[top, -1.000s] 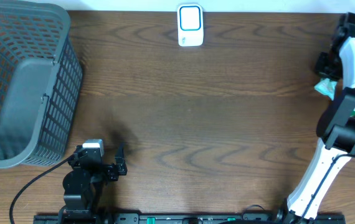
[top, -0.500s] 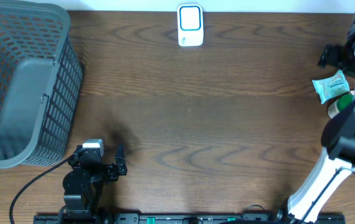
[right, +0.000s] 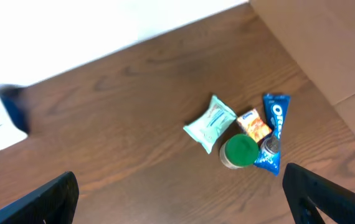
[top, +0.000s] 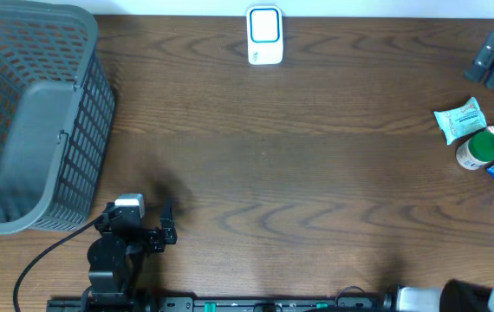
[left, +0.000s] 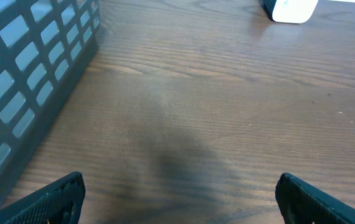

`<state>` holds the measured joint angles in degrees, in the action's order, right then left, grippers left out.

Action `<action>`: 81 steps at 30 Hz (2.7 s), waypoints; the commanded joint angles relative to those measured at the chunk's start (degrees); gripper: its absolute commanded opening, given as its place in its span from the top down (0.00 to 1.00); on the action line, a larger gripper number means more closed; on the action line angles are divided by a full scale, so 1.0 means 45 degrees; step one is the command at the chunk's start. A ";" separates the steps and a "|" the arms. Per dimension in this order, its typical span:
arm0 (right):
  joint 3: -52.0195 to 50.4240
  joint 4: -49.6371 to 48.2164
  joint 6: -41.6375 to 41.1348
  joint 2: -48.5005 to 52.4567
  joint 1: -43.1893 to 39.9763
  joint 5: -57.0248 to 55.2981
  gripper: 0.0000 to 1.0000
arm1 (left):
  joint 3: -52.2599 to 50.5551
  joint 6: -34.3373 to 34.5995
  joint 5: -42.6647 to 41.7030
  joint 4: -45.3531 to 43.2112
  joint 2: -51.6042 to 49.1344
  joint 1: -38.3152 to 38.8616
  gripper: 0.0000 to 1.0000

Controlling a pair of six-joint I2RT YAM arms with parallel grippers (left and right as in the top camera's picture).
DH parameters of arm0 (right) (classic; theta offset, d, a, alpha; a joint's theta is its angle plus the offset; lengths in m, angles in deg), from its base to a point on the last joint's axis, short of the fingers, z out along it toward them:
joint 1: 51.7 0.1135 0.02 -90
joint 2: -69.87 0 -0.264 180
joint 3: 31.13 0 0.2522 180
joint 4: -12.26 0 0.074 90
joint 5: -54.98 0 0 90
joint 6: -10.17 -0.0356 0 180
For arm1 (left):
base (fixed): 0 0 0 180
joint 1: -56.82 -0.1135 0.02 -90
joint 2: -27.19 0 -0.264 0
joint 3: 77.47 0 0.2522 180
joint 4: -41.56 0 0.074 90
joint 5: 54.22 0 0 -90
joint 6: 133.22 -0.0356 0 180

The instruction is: Scan the item barcode

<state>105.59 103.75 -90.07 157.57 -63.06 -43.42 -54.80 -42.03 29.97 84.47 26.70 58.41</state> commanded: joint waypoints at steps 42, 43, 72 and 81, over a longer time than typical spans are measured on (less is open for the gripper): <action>-1.1171 -1.0618 -0.2259 -1.1540 0.0967 0.1098 0.01 | -0.0189 -0.0219 0.0087 -0.0005 0.0024 -0.0063 0.02; -1.1982 -1.1142 -0.2380 -1.2002 0.0976 0.1146 0.01 | -0.0189 -0.0219 0.0087 -0.0005 0.0024 -0.0063 0.02; -2.5990 -1.7879 -0.3575 -1.9428 0.2453 0.0000 0.01 | -0.0189 -0.0219 0.0087 -0.0005 0.0024 -0.0063 0.02; -2.7161 -1.7898 -0.3254 -1.9424 0.2453 -0.0121 0.01 | -0.0189 -0.0219 0.0083 -0.0005 0.0024 -0.0063 0.02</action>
<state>-15.17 23.36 -105.45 70.80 -52.68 -42.83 -54.80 -42.03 29.97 84.45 26.70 58.41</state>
